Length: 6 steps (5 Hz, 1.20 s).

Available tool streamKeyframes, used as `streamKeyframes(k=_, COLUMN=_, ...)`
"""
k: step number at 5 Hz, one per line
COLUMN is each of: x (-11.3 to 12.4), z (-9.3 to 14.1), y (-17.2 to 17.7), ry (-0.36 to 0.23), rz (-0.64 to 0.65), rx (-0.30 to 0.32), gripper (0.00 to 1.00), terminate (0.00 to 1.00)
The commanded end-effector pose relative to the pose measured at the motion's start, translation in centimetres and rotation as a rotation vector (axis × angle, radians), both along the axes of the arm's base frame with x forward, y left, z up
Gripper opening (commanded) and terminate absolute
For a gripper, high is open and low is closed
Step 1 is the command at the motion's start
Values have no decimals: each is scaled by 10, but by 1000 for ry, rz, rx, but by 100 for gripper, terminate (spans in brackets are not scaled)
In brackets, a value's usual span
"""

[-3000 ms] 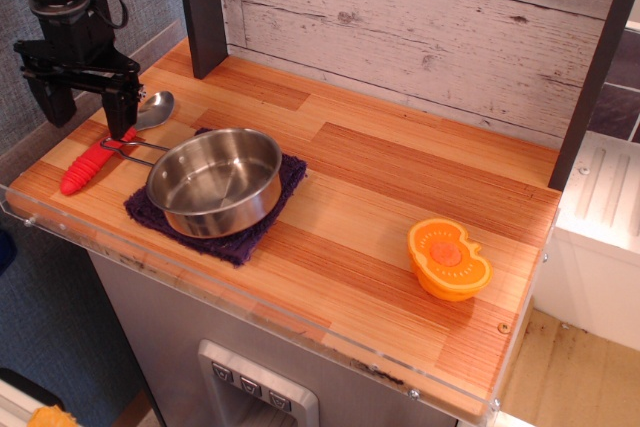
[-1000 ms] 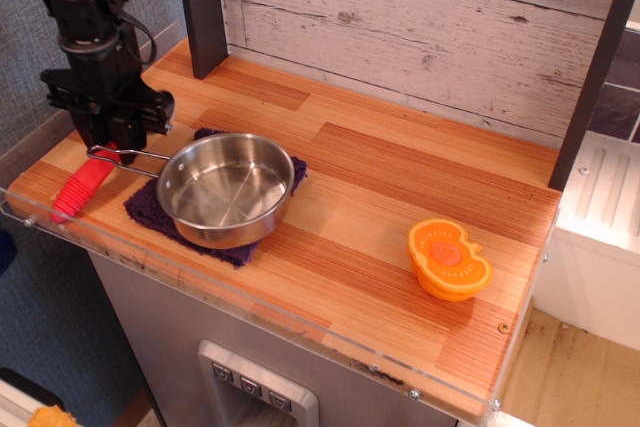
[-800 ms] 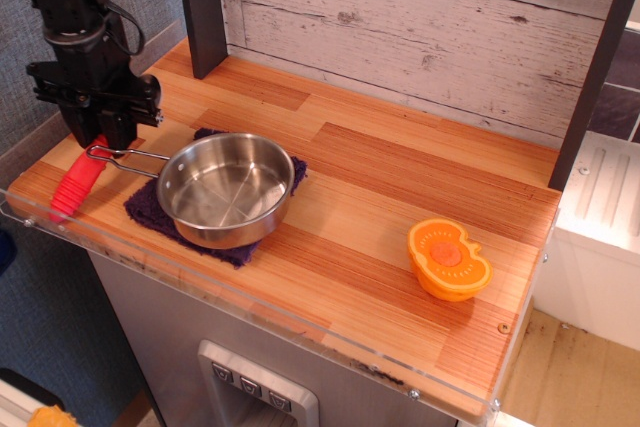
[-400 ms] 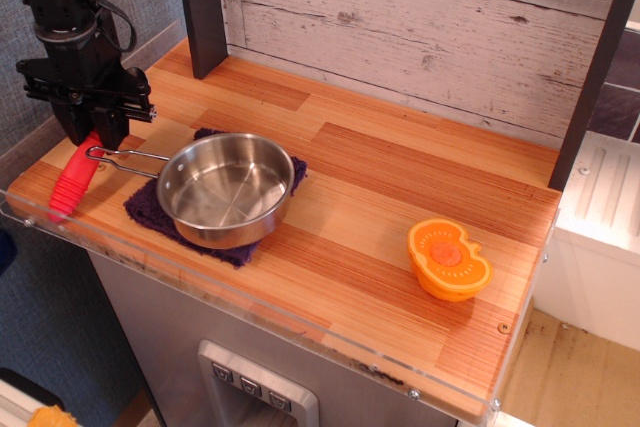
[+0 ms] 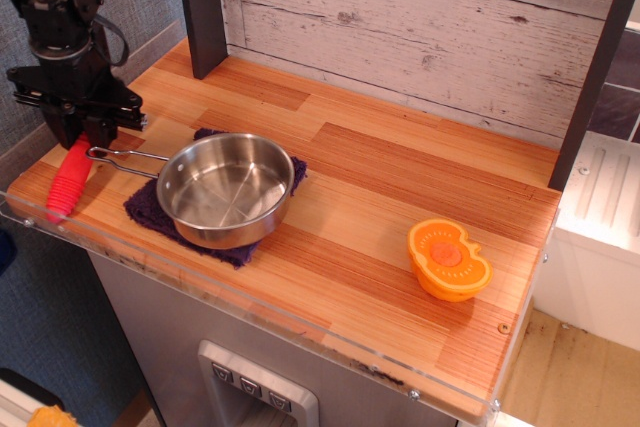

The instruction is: Move red spoon to right of orange pumpkin

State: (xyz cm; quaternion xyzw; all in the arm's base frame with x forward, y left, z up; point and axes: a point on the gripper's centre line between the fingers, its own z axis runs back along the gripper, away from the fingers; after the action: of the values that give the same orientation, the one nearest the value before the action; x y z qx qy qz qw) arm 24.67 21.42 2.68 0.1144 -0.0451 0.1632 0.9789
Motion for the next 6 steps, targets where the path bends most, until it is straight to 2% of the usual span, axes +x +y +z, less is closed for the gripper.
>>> streamKeyframes(k=1, x=-48, z=80, y=23, ry=-108, rz=113, rx=107, gripper=0, terminate=0)
streamKeyframes(k=2, x=-61, z=107, y=34, ry=-181, rz=144, rx=97, gripper=0, terminate=0)
streamKeyframes(k=3, x=-61, z=128, y=36, ry=-238, rz=125, rx=85, gripper=0, terminate=0)
streamKeyframes(k=4, x=-28, z=142, y=-10, ry=-316, rz=22, rx=14, gripper=0, terminate=0)
streamKeyframes(k=5, x=11, z=151, y=-62, ry=-352, rz=-122, rx=-72, gripper=0, terminate=0)
streamKeyframes(k=6, x=36, z=150, y=-114, ry=-336, rz=-250, rx=-150, gripper=0, terminate=0)
